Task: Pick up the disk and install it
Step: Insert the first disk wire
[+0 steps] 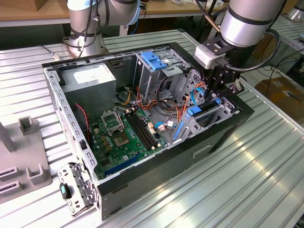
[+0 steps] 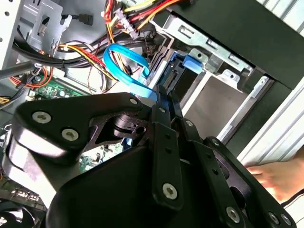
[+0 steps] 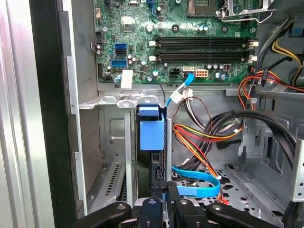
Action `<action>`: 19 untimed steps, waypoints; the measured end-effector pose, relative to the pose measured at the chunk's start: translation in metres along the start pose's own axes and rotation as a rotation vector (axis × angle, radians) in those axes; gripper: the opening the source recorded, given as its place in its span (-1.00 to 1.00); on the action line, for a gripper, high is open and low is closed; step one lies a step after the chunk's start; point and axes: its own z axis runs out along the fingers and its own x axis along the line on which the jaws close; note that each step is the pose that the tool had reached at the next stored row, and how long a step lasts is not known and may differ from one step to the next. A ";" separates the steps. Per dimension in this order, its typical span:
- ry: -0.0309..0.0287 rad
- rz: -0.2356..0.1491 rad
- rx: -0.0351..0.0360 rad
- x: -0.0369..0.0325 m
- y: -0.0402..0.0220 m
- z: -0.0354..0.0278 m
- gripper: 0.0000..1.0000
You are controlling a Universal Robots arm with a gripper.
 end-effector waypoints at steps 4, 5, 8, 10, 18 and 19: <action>0.0000 -0.001 0.0001 0.0000 0.0013 -0.0002 -0.68; 0.0000 -0.001 0.0001 0.0000 0.0013 -0.0002 -0.68; 0.0000 -0.001 0.0000 0.0000 0.0014 -0.0002 -0.68; -0.0001 -0.001 0.0002 0.0000 0.0016 -0.0002 -0.68; -0.0041 -0.008 0.0096 0.0018 0.0031 0.0016 -0.68; -0.0060 -0.011 0.0120 0.0024 0.0039 0.0021 -0.68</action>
